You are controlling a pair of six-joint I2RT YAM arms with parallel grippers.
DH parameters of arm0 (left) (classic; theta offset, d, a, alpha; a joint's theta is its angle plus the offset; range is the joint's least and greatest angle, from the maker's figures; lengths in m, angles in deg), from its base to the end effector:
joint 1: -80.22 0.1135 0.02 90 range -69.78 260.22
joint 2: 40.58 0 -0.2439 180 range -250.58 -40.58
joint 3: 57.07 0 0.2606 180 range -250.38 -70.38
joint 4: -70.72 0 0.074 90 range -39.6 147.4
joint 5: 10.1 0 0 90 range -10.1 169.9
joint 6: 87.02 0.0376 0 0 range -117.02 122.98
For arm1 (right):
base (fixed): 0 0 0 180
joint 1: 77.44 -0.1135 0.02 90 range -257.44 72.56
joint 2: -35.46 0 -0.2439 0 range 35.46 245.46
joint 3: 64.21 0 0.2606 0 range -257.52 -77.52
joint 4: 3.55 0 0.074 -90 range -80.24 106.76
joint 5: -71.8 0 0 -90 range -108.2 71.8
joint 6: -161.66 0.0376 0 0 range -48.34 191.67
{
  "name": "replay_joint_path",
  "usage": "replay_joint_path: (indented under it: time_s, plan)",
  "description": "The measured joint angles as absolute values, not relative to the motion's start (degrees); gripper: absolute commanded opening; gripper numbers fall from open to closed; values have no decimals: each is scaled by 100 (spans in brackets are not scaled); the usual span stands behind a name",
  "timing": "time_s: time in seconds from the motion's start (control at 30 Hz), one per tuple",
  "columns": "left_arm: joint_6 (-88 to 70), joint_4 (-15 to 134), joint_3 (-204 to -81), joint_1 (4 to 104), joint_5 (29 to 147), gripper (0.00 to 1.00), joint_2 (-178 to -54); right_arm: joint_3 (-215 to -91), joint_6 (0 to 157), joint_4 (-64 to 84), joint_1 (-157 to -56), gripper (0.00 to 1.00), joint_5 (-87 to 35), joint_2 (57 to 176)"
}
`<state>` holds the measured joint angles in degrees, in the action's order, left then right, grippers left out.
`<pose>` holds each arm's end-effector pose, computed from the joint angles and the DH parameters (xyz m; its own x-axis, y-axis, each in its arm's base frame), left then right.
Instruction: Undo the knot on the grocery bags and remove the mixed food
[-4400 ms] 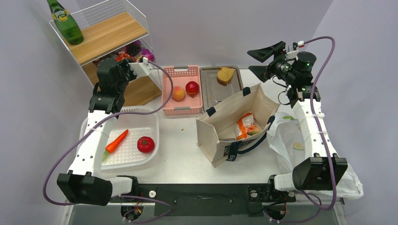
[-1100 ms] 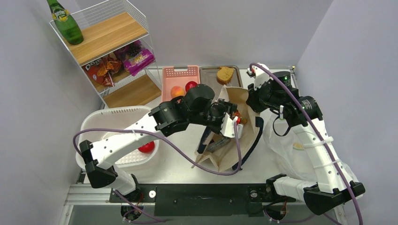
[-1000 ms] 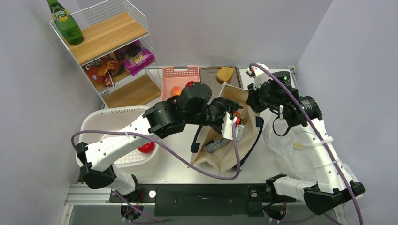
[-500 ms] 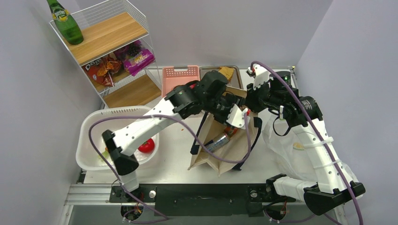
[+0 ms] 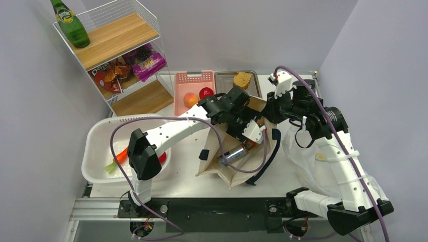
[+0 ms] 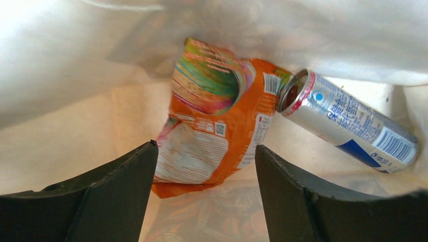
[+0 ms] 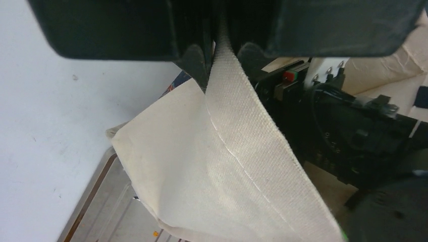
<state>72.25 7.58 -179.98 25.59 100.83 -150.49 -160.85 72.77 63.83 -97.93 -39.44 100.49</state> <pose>0.2362 -0.3559 0.3177 0.6790 0.5526 -0.4833 0.7321 -0.4601 0.5024 0.2083 0.0924 0.4075 -0.5591 -0.1897 -0.8071 -0.5909 0.7740 0.2274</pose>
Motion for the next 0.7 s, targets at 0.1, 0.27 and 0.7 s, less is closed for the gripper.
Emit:
replay_joint_path:
  time_s: [0.1, 0.27, 0.7]
  plan:
    - [7472, 1090, -17539, 2568, 9989, 71, -15064, -16030, 7273, 6394, -9736, 0, -3948, 10052]
    - [7711, 1842, -16955, 2491, 9510, 75, -15300, -16026, 7362, 6415, -9760, 0, -4374, 10060]
    - [7534, 3095, -15852, 2406, 9318, 0, -15265, -15836, 7281, 6501, -9439, 0, -4564, 10126]
